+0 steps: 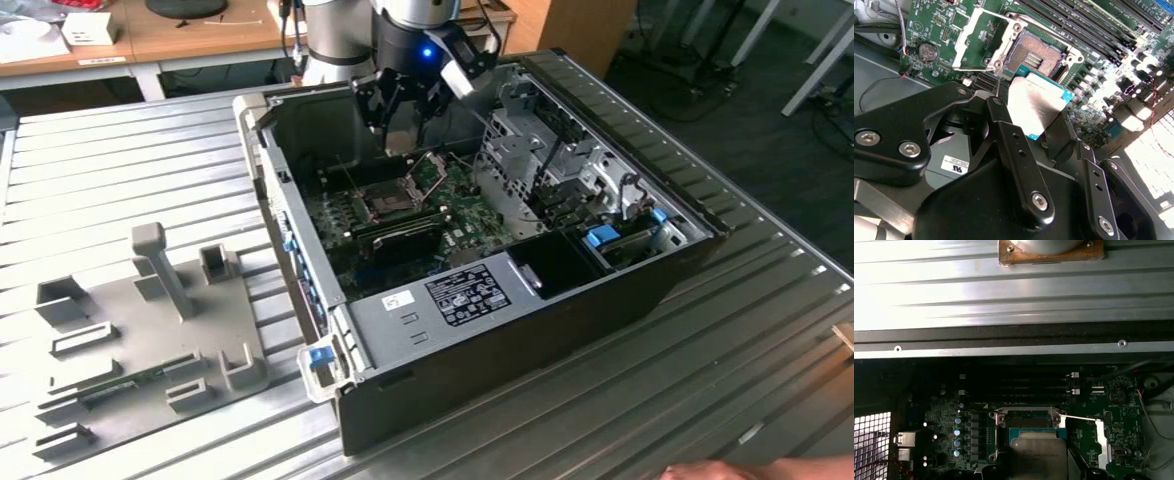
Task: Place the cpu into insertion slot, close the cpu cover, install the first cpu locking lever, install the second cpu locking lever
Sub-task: 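Place the cpu into insertion slot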
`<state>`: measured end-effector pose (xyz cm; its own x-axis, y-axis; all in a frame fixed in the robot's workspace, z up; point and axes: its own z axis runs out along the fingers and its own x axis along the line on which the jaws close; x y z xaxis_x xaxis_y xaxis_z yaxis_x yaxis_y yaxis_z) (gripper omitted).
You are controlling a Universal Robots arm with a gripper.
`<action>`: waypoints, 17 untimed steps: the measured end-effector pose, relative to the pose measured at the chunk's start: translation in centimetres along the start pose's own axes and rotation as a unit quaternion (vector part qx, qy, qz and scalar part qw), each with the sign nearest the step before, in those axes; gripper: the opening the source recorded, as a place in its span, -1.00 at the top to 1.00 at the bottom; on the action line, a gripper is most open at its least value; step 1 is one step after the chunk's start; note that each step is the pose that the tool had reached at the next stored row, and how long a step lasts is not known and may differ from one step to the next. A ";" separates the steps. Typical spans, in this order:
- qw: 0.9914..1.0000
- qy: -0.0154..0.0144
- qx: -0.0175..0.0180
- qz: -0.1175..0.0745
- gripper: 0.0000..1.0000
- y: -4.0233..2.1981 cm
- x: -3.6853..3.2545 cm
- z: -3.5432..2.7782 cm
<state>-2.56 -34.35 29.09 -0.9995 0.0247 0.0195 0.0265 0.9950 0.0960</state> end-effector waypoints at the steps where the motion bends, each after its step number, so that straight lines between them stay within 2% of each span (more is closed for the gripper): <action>1: 1.000 0.000 0.000 0.000 -0.08 -0.01 0.01 0.09; 17: 1.000 0.000 -0.001 -0.001 -0.08 -0.25 0.22 2.53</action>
<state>-2.83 -34.35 26.55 -0.9995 0.0234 0.0189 0.0251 0.9950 0.0971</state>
